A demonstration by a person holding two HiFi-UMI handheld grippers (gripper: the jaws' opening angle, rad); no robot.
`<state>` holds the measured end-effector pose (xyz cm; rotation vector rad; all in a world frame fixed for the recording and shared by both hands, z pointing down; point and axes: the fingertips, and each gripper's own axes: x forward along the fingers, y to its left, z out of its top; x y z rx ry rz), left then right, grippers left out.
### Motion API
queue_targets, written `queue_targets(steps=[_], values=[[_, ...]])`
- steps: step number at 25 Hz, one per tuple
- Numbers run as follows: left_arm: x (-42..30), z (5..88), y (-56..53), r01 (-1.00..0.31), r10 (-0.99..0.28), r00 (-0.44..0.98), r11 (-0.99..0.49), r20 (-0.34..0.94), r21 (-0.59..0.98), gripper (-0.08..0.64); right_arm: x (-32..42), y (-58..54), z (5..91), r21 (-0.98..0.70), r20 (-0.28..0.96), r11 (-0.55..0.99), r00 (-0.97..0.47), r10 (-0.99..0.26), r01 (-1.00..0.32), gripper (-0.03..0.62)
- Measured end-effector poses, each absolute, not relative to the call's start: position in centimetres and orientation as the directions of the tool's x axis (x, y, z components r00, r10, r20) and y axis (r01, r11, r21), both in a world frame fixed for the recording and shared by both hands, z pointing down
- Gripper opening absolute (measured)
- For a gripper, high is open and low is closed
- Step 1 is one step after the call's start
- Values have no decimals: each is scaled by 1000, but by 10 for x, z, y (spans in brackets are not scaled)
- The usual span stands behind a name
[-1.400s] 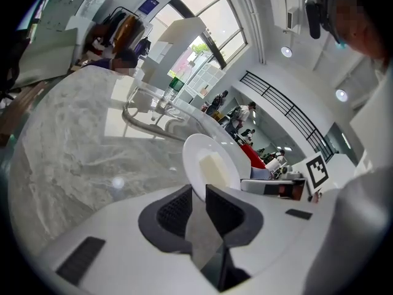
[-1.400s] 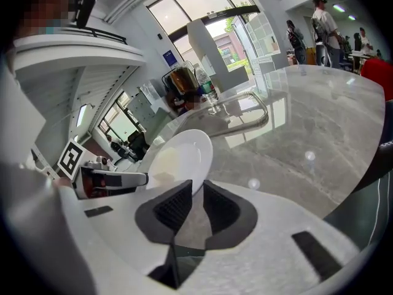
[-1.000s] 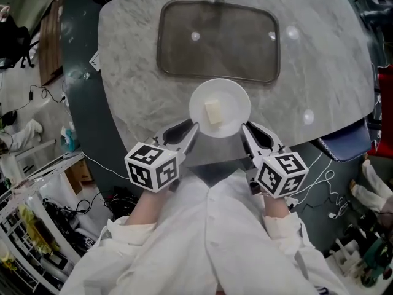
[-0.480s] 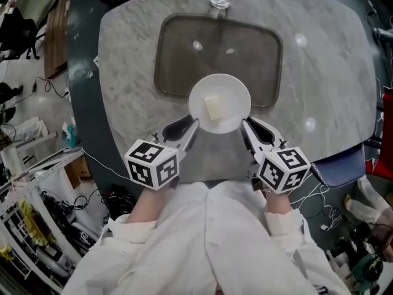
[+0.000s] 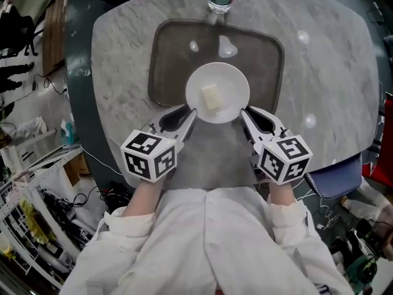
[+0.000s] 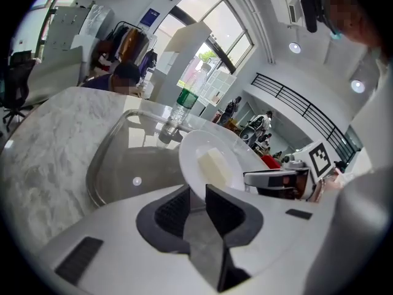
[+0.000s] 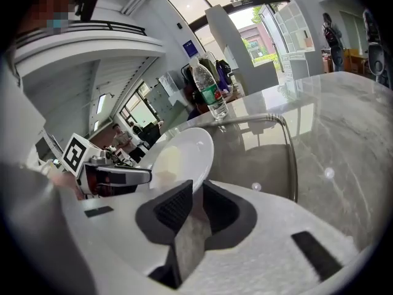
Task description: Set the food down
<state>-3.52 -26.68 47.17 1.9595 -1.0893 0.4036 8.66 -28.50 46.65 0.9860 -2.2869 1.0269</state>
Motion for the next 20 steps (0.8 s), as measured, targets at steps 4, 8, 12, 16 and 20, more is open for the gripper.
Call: queue_targets(steps=[4, 8, 12, 16, 20], values=[[-32, 475, -292, -818, -542, 570, -300, 617, 491, 74, 89, -304, 474, -446, 643, 489, -648, -408, -750, 43], [-38, 479, -312, -823, -546, 564, -302, 620, 482, 74, 82, -319, 480, -434, 653, 505, -646, -394, -746, 44], [-37, 485, -325, -822, -533, 566, -315, 629, 474, 74, 83, -334, 486, -435, 655, 503, -646, -393, -747, 44], [-38, 492, -331, -822, -511, 569, -319, 645, 472, 74, 82, -339, 492, -447, 663, 513, -657, -360, -733, 44], [-40, 496, -335, -826, -494, 564, -324, 662, 462, 74, 78, -338, 497, -456, 675, 520, -662, -327, -722, 44]])
